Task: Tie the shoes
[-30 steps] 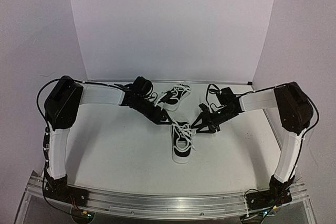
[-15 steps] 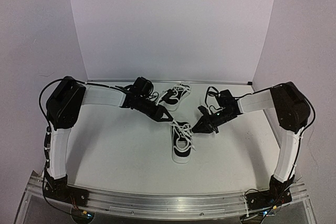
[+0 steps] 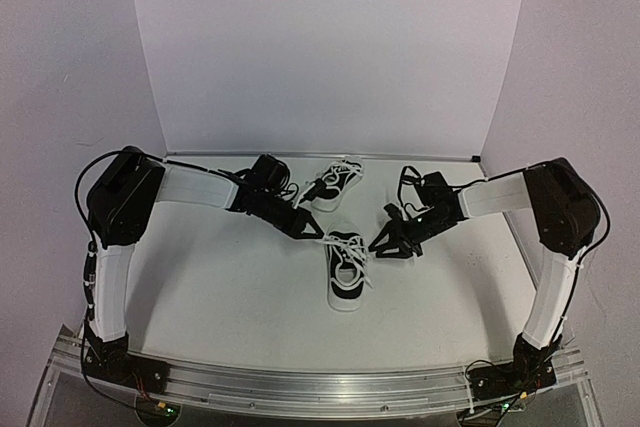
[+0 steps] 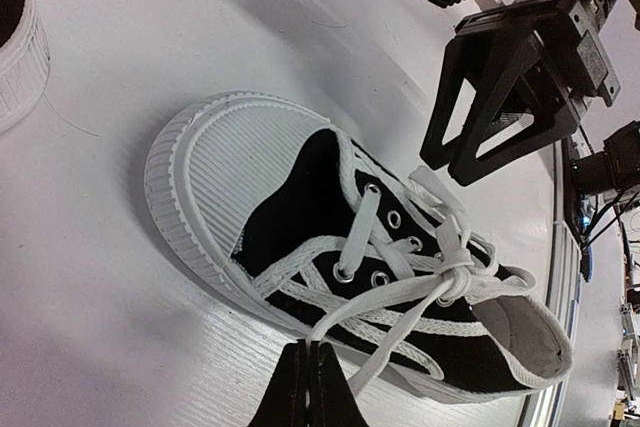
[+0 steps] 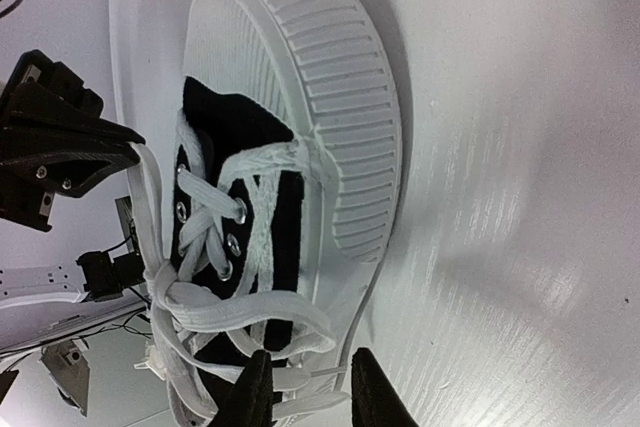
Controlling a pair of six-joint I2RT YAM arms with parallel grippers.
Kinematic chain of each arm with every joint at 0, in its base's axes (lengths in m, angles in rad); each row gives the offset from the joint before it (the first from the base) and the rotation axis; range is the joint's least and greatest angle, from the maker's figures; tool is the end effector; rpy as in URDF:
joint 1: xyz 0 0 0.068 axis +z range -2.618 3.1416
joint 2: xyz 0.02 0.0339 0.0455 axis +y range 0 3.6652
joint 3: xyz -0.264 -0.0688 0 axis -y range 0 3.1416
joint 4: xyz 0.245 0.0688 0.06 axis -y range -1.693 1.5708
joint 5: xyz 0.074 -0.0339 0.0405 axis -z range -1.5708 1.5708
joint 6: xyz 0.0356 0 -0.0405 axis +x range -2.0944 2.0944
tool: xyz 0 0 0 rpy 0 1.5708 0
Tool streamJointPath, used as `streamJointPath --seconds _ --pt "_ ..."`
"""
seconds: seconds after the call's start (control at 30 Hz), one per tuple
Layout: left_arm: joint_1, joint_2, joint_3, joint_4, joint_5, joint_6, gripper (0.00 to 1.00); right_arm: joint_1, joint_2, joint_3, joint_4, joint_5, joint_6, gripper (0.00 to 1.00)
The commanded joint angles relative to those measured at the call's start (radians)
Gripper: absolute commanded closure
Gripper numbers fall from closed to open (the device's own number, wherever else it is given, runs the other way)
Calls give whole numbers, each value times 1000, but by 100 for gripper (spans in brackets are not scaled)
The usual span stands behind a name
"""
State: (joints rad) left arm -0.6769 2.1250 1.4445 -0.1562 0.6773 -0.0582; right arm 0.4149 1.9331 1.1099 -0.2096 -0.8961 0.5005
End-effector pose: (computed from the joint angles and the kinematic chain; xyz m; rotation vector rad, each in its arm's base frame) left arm 0.3409 -0.3026 0.1549 1.0641 2.2374 -1.1462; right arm 0.3306 0.1760 0.1388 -0.2400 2.6909 1.4810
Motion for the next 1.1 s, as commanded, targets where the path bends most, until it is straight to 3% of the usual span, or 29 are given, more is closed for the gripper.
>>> streamJointPath --seconds 0.0,0.13,0.67,0.8,0.9,1.07 --pt "5 -60 11 20 -7 1 100 1 -10 -4 18 9 31 66" --pt "5 -59 13 16 -8 6 100 4 12 10 39 -11 43 63" --pt "5 -52 14 12 -16 12 100 25 78 -12 198 -52 119 72" --pt "5 -49 17 10 -16 11 100 34 92 -13 230 -61 120 82" --pt "6 -51 22 -2 -28 12 100 35 78 -20 222 -57 113 99" --pt "13 -95 -12 -8 -92 14 100 33 13 -1 83 61 34 100"
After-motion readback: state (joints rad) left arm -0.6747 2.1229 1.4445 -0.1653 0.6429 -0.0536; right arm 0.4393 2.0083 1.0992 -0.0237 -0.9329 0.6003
